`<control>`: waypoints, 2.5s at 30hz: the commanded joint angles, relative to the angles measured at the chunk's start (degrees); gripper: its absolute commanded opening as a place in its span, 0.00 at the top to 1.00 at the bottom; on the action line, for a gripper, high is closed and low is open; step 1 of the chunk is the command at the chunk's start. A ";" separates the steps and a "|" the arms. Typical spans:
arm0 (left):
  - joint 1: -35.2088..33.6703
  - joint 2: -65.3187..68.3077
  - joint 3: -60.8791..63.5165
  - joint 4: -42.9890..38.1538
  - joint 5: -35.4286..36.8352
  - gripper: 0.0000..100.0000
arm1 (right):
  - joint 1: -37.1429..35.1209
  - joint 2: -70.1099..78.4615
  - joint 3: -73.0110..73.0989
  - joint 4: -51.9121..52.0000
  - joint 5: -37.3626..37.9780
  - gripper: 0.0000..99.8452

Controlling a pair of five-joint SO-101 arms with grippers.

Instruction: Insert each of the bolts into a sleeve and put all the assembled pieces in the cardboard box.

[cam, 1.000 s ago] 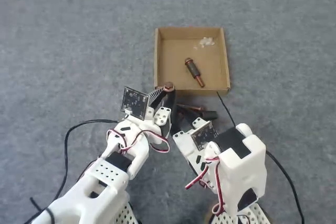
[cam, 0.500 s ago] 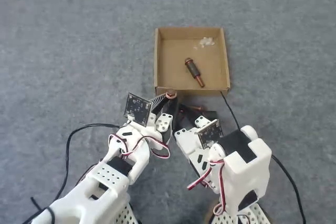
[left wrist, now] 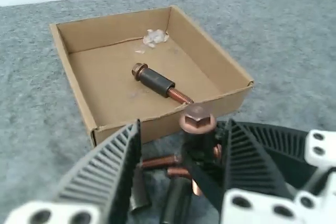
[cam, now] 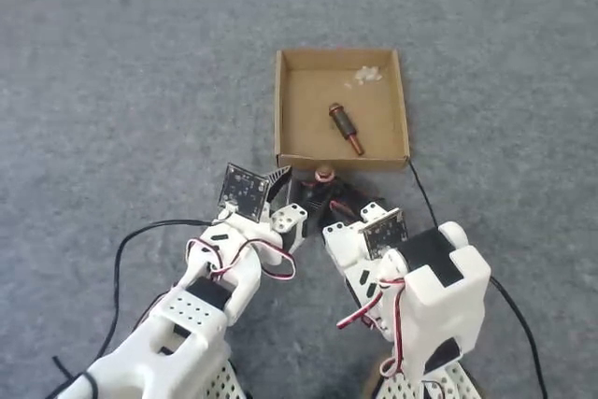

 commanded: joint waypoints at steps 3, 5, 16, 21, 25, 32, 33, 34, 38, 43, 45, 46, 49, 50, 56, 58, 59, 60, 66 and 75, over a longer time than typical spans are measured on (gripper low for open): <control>-0.70 -0.53 -1.27 0.00 4.57 0.76 | 0.66 -2.51 -0.79 -0.31 -0.26 0.99; -0.79 -0.53 -2.68 0.26 6.86 0.76 | 0.75 -2.51 -1.23 0.57 -0.18 0.99; -14.15 -0.53 -10.33 4.92 6.59 0.84 | 1.63 -2.95 -2.99 4.18 -0.09 0.99; -14.86 -0.44 -13.14 15.38 6.15 0.99 | 1.63 -2.95 -2.73 3.82 -0.09 0.99; -15.12 -0.18 -10.59 19.34 6.15 0.99 | 1.63 -3.03 -2.55 3.65 -0.09 0.99; -23.38 -0.44 -11.21 26.55 6.42 0.99 | 2.77 -3.03 -2.55 3.12 0.00 0.99; -23.47 -0.09 -13.32 31.56 6.42 0.99 | 2.86 -3.03 -2.29 2.24 0.00 0.99; -23.38 0.09 -15.43 37.27 6.24 0.99 | 2.86 -3.03 -1.76 1.36 0.00 0.99; -23.21 0.09 -19.91 51.78 0.26 0.99 | 2.86 -3.12 0.18 -1.36 0.00 0.99; -23.30 0.18 -19.82 51.69 0.09 0.99 | 2.95 -3.12 0.53 -1.71 0.00 0.99; -23.38 0.62 -19.82 49.85 1.05 0.99 | 2.95 -3.12 0.70 -1.71 0.00 0.99; -23.38 1.76 -19.91 49.14 1.67 0.99 | 2.95 -3.21 1.05 -1.89 0.00 0.99; -23.74 8.44 -23.16 48.26 2.73 0.99 | 2.95 -5.76 3.16 -4.09 -0.09 0.99; -24.09 11.16 -24.84 48.70 2.55 0.99 | 3.03 -7.25 3.34 -3.21 -0.09 0.99; -27.08 22.33 -33.27 49.23 2.46 0.99 | 7.43 -18.33 5.27 5.23 -0.44 0.99; -26.99 23.82 -34.24 49.23 2.46 0.99 | 9.19 -22.37 5.10 10.07 -0.44 0.99; -26.99 24.26 -34.59 49.32 2.46 0.99 | 9.54 -24.40 5.01 12.26 -0.44 0.99; -27.08 24.44 -34.68 49.23 2.64 0.99 | 9.71 -26.42 4.92 14.55 -0.44 0.99; -27.16 24.53 -34.68 49.23 2.73 0.99 | 9.89 -38.73 4.57 31.16 -0.53 0.99; -27.08 24.62 -34.68 49.23 2.73 0.99 | 10.24 -63.08 2.81 60.18 -0.53 0.99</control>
